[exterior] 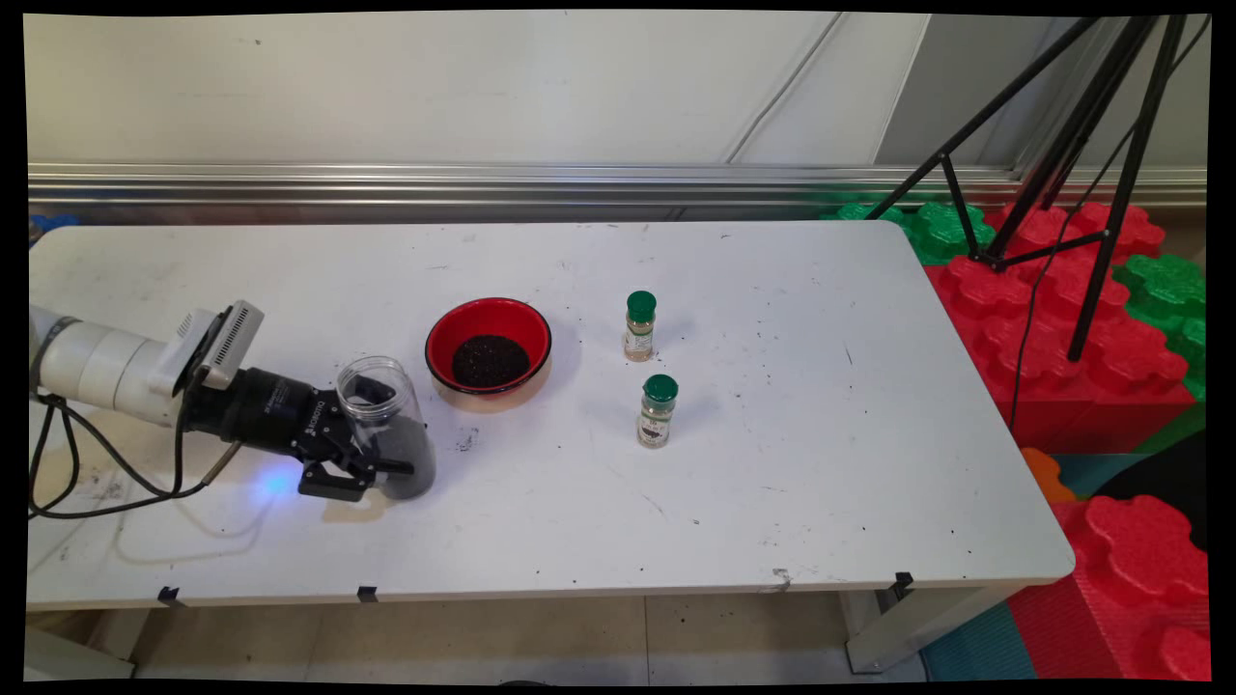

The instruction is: Place the picked object on the table

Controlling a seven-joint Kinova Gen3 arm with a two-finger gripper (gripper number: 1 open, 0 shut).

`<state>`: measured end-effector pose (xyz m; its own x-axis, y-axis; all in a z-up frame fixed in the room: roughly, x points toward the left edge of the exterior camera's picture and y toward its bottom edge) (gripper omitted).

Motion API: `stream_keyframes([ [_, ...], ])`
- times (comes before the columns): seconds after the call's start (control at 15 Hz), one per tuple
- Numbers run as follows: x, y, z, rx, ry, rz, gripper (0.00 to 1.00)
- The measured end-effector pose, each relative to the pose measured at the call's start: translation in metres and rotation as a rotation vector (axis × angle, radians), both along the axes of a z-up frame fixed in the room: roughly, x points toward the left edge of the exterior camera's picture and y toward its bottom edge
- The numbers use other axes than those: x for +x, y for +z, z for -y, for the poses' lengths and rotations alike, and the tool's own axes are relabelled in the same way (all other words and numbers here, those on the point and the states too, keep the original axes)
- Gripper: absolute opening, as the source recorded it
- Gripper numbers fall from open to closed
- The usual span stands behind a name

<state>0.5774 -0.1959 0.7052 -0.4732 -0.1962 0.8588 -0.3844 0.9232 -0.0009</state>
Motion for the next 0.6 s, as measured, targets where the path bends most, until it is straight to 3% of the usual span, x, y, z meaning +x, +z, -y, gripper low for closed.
stream_keyframes([
  [0.27, -0.0004, -0.0045, -0.0012, -0.003, -0.001, 0.002, 0.00],
  [0.33, -0.0004, -0.0054, -0.0015, -0.004, -0.002, 0.003, 1.00],
  [0.6, -0.0003, -0.0074, -0.0027, -0.007, -0.004, 0.005, 1.00],
])
